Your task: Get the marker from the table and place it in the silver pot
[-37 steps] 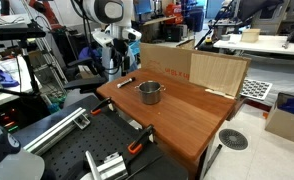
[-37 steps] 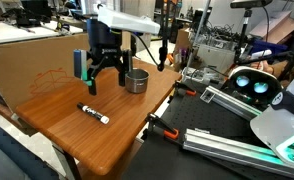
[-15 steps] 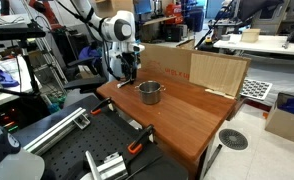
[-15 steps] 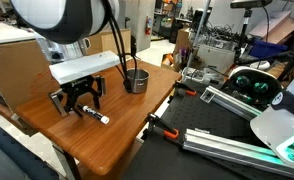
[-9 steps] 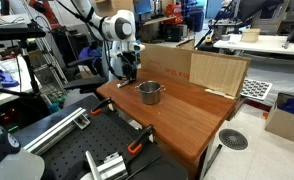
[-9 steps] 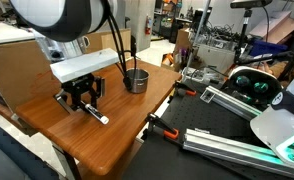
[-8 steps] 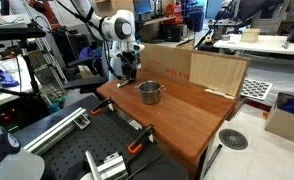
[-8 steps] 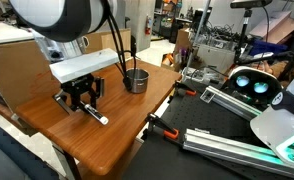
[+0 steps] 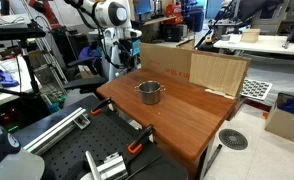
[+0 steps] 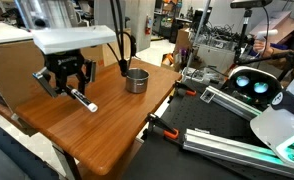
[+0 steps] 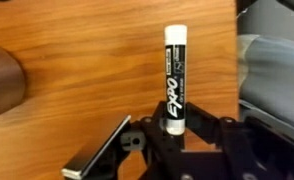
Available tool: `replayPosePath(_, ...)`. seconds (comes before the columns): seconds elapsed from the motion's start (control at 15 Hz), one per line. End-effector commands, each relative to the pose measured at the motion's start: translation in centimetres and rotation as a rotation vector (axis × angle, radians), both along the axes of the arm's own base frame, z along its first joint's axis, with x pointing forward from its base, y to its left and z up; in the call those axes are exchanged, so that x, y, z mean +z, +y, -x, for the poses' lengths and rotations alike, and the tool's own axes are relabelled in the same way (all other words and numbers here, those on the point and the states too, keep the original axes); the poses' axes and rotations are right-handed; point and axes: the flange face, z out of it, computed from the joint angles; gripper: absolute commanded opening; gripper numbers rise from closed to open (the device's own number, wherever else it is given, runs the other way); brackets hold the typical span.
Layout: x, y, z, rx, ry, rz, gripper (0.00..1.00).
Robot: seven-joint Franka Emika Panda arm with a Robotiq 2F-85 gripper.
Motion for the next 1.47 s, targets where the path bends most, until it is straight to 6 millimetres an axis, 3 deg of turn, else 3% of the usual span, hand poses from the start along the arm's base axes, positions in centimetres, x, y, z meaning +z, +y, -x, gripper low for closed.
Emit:
replayPosePath(0.0,5.1,-2.1,1.7,-0.011,-0.099,-0.012,0.06)
replayPosePath(0.27,11.2,-6.4,2.6,-0.09,-0.294,-0.075,0.06)
replayPosePath(0.53,13.6,-11.9,4.5,-0.183,-0.418,-0.106,0.06)
replayPosePath(0.73,13.2,-15.9,5.9,-0.239,-0.46,-0.1,0.06)
replayPosePath(1.0,10.7,-20.3,7.7,-0.286,-0.475,-0.077,0.06)
replayPosePath(1.27,8.5,-23.1,7.9,-0.325,-0.482,-0.043,0.06)
replayPosePath(1.4,8.0,-23.5,7.6,-0.343,-0.499,-0.05,0.06)
